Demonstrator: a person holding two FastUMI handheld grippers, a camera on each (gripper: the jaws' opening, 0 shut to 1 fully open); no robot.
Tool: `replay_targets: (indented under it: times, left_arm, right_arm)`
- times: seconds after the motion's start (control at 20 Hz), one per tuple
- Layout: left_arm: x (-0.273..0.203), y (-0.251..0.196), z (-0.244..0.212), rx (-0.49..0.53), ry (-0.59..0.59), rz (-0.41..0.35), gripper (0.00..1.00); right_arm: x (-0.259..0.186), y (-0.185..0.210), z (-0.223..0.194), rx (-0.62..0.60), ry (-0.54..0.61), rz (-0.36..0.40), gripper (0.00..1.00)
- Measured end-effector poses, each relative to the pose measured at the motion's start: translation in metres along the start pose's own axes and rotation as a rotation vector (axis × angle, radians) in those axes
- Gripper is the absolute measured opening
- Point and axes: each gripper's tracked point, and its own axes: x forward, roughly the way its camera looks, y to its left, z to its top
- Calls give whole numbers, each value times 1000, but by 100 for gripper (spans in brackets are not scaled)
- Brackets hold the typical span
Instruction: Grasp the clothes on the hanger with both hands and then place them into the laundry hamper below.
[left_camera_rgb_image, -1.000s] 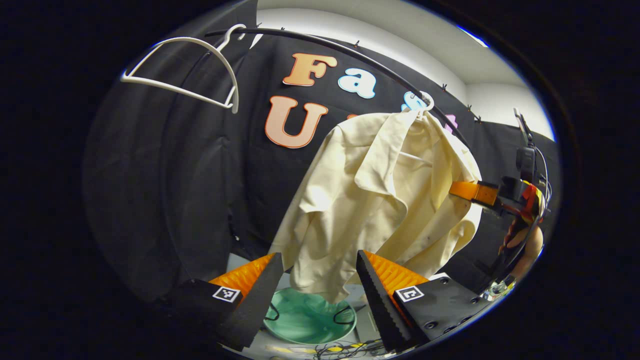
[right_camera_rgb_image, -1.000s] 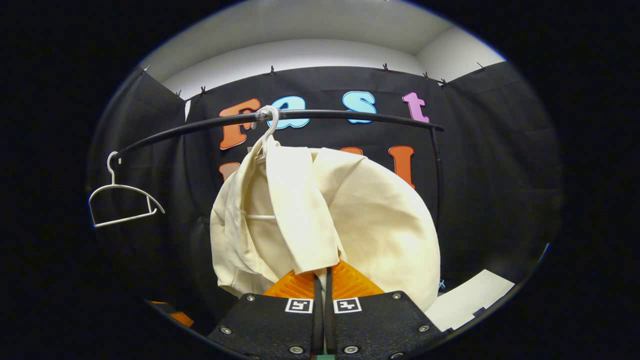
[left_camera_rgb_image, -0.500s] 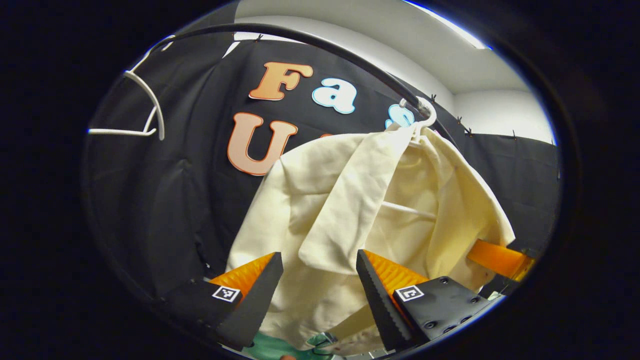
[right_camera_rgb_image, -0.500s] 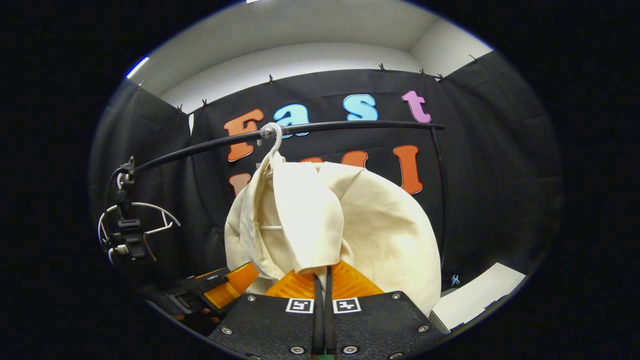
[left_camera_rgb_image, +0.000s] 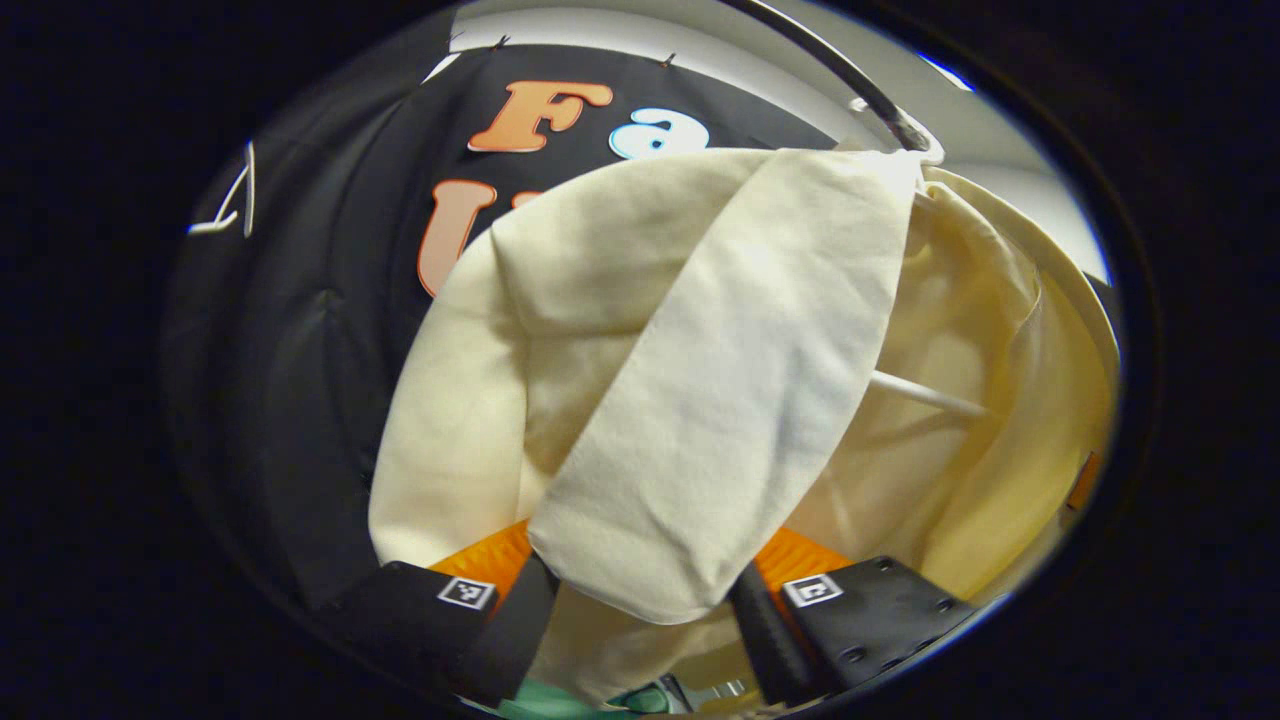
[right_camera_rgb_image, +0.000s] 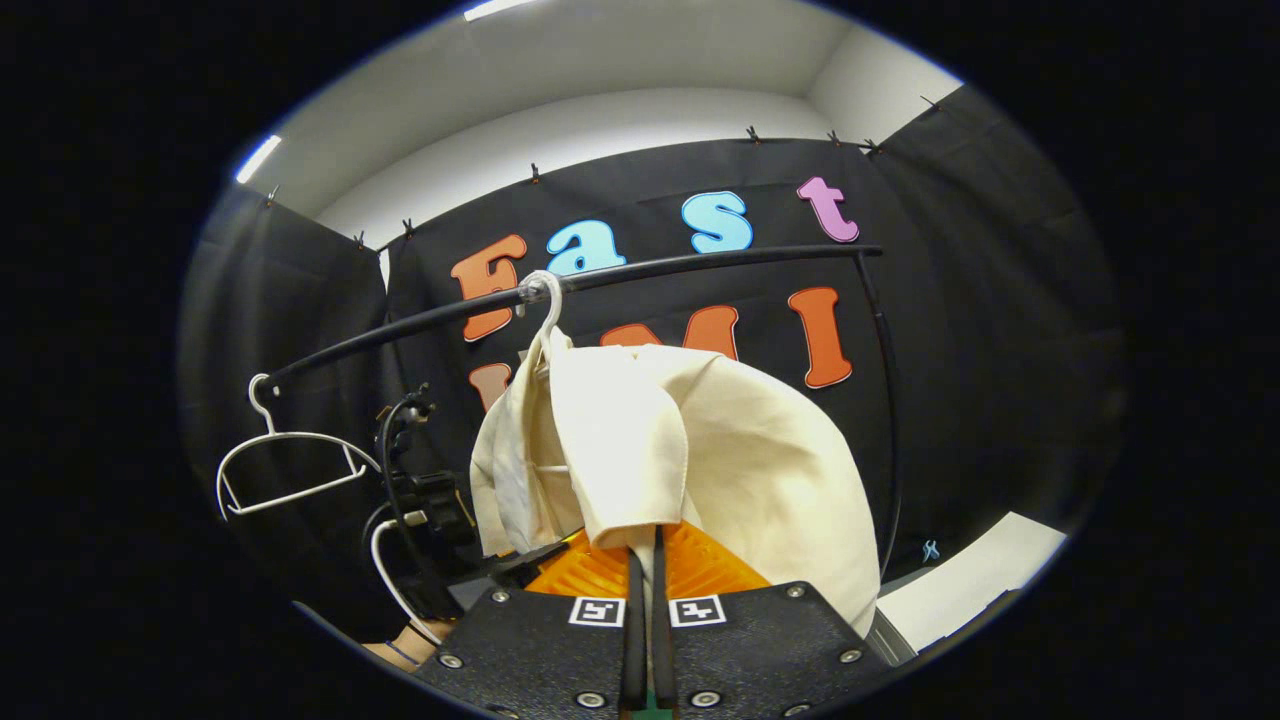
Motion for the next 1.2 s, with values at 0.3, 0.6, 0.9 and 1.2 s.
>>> replay_targets:
  times: [0.3, 0.6, 0.9, 1.2]
  left_arm:
    - [-68, 47, 81, 98, -210, 153, 7]
    - [-128, 71, 164, 134, -342, 195, 5]
    - [-141, 61, 230, 257, -445, 217, 7]
    - [-147, 43, 265, 366, -487, 209, 9]
  right_arm:
    - [27, 4, -43, 70, 127, 66, 2]
    - [37, -36, 8, 50, 42, -33, 0]
    - [38, -86, 128, -103, -149, -156, 0]
    - [40, -86, 214, -318, -270, -184, 0]
